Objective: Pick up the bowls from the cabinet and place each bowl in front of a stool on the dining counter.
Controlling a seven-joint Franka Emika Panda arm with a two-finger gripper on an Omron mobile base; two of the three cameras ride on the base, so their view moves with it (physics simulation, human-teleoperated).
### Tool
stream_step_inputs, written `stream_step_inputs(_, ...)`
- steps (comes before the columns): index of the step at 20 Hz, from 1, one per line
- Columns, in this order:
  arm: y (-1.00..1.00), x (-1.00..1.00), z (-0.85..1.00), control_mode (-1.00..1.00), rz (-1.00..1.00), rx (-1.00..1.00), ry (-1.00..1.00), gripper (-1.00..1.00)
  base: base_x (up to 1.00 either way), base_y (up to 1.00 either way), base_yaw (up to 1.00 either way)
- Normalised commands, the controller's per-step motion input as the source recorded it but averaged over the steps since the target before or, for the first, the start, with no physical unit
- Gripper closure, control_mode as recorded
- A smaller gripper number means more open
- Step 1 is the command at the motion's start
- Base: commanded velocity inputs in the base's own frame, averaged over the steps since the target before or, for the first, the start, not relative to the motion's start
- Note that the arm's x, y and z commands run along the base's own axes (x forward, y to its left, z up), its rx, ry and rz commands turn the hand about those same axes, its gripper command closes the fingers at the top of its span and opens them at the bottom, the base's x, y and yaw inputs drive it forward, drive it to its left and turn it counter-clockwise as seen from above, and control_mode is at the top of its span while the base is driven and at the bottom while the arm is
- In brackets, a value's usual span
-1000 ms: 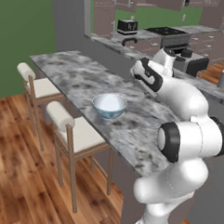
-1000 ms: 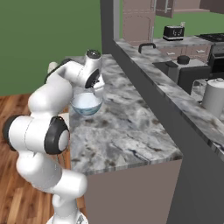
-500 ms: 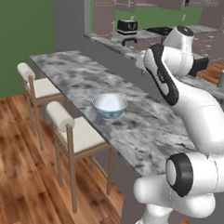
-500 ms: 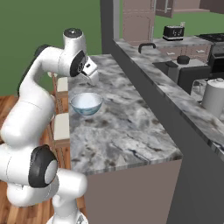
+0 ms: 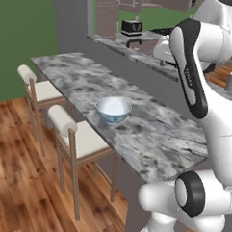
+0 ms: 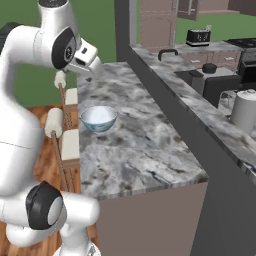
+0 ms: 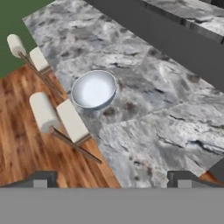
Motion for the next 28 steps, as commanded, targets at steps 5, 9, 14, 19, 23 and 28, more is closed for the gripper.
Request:
stream_step_inputs(5, 0.0, -1.0, 0.45, -1.0, 0.08, -0.13, -0.01, -1.0, 0.0, 0.0, 0.0)
stream_step_inputs(9, -0.09, -1.0, -0.48, -1.0, 0.01, -0.09, -0.08, -1.0, 0.0, 0.0, 0.0)
stream_step_inputs(14, -0.21, -1.0, -0.93, -1.0, 0.0, -0.08, -0.08, -1.0, 0.0, 0.0, 0.0)
stream_step_inputs(19, -0.22, -0.94, -0.46, -1.0, 0.0, 0.0, -0.13, -1.0, 0.0, 0.0, 0.0)
stream_step_inputs(23, 0.0, -0.59, -0.09, -1.0, 0.0, 0.0, -0.07, -1.0, 0.0, 0.0, 0.0)
stream_step_inputs(28, -0.01, -0.38, -0.01, -1.0, 0.0, 0.0, -0.03, -1.0, 0.0, 0.0, 0.0)
